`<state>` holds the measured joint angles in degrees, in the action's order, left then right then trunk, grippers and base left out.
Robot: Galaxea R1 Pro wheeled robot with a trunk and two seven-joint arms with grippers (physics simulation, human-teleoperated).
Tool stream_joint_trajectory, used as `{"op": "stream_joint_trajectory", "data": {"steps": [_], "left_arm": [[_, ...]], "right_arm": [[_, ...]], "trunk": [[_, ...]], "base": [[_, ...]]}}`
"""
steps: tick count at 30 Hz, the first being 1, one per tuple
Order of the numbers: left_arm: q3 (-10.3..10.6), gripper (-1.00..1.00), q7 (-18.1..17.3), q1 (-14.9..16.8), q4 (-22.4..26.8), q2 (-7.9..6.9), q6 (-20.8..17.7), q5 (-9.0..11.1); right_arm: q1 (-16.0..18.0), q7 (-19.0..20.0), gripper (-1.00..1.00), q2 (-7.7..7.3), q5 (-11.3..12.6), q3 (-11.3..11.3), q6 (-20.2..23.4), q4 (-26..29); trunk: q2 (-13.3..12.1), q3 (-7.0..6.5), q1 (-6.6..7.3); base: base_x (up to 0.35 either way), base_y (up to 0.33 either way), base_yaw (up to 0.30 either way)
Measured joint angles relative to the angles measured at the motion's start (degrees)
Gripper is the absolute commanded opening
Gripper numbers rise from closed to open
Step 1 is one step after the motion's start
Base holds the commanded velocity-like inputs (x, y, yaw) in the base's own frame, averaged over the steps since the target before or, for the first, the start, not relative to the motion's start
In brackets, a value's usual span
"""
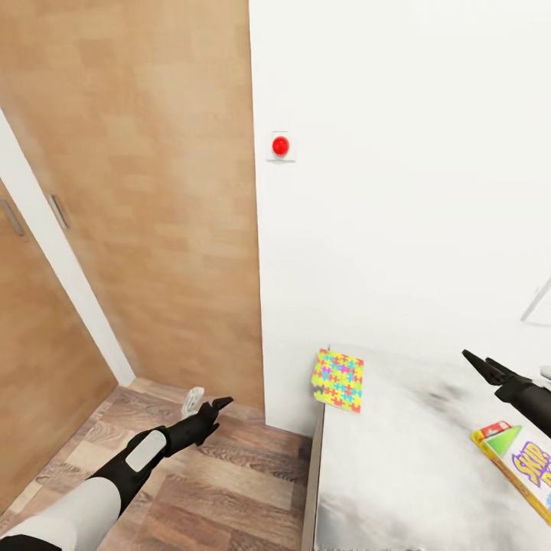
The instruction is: Put all the toys in the child's room - the three board games (two on the bed and one on the table), the two jigsaw puzzles on the table, and the tennis ball on the table - inside the toy box on the table in the child's room.
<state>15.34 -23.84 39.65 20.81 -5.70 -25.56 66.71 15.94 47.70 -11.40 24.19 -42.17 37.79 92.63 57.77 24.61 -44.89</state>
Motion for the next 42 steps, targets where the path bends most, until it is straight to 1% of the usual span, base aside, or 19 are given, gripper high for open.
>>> {"op": "stream_joint_trajectory", "data": {"steps": [6,7,9,10,17,23,29,32,33,36,37,39,40,42], "left_arm": [[0.06,1.00,-0.07,-0.10,-0.06,-0.04,0.38,-0.41],[-1.68,1.00,-0.40,-0.22,-2.82,-0.24,2.16,0.25],[-2.48,1.00,-1.43,-0.21,-3.19,-0.29,2.18,0.31],[-3.19,1.00,-3.28,-0.21,-3.45,-0.50,2.12,0.13],[-3.39,1.00,-4.69,-0.69,-3.50,-0.91,2.17,0.16],[-3.44,1.00,-5.47,-1.24,-3.50,-1.60,2.61,0.16],[-3.44,1.00,-5.53,-1.28,-3.49,-1.64,2.64,0.26],[-3.44,1.00,-5.98,-1.27,-3.45,-1.59,2.61,0.37],[-3.44,1.00,-6.35,-1.27,-3.45,-1.58,2.59,0.37],[-3.40,1.00,-9.09,-1.27,-3.43,-1.58,2.49,0.28],[-3.39,1.00,-10.84,-1.27,-3.43,-1.60,2.44,0.22],[-3.35,1.00,-12.62,-1.27,-3.42,-1.61,2.38,0.12],[-3.33,1.00,-14.13,-1.27,-3.42,-1.62,2.29,0.02],[-3.31,1.00,-15.26,-1.27,-3.42,-1.62,2.24,-0.05]], "right_arm": [[0.10,0.50,1.00,-0.11,0.02,-0.03,0.48,0.01],[0.09,0.54,1.00,-0.12,0.05,0.07,0.51,0.02],[0.11,0.56,1.00,-0.12,0.07,0.09,0.51,0.02],[0.15,0.59,1.00,-0.18,0.04,0.11,0.51,0.02],[0.16,0.62,1.00,-0.18,0.05,0.11,0.45,0.02],[0.18,0.59,1.00,-0.13,0.02,0.17,0.02,0.01],[0.18,0.63,1.00,-0.12,0.02,0.21,-0.09,0.01],[0.19,0.63,1.00,-0.12,0.02,0.20,-0.10,0.01],[0.19,0.63,1.00,-0.12,0.02,0.22,-0.10,0.02],[0.17,0.61,1.00,-0.12,0.02,0.26,-0.11,0.02],[0.17,0.62,1.00,-0.12,0.01,0.27,-0.11,0.02],[0.17,0.62,1.00,-0.12,0.01,0.28,-0.14,0.02],[0.16,0.63,1.00,-0.12,0.01,0.28,-0.14,0.02],[0.16,0.63,1.00,-0.12,0.01,0.28,-0.13,0.02]], "trunk": [[0.00,-0.04,0.00],[0.00,-0.03,0.00],[0.00,-0.04,0.00],[0.00,-0.04,0.00],[0.00,-0.04,0.00],[0.00,-0.04,0.00],[0.00,-0.04,0.00],[0.00,-0.04,0.00],[0.00,-0.04,0.00],[0.00,-0.04,0.00],[0.00,-0.04,0.00],[0.00,-0.04,0.00],[0.00,-0.04,0.00],[0.00,-0.04,0.00]], "base": [[0.000,0.000,-0.291],[0.000,0.000,-0.294],[0.000,0.000,-0.294],[0.000,0.000,-0.294],[0.000,0.000,-0.274],[0.000,0.000,-0.101],[0.000,0.000,-0.049],[0.000,0.000,-0.182],[0.000,0.000,-0.237],[0.000,0.000,-0.259],[0.000,0.000,-0.275],[0.000,0.000,-0.281],[0.000,0.000,-0.285],[0.000,0.000,-0.288]]}}
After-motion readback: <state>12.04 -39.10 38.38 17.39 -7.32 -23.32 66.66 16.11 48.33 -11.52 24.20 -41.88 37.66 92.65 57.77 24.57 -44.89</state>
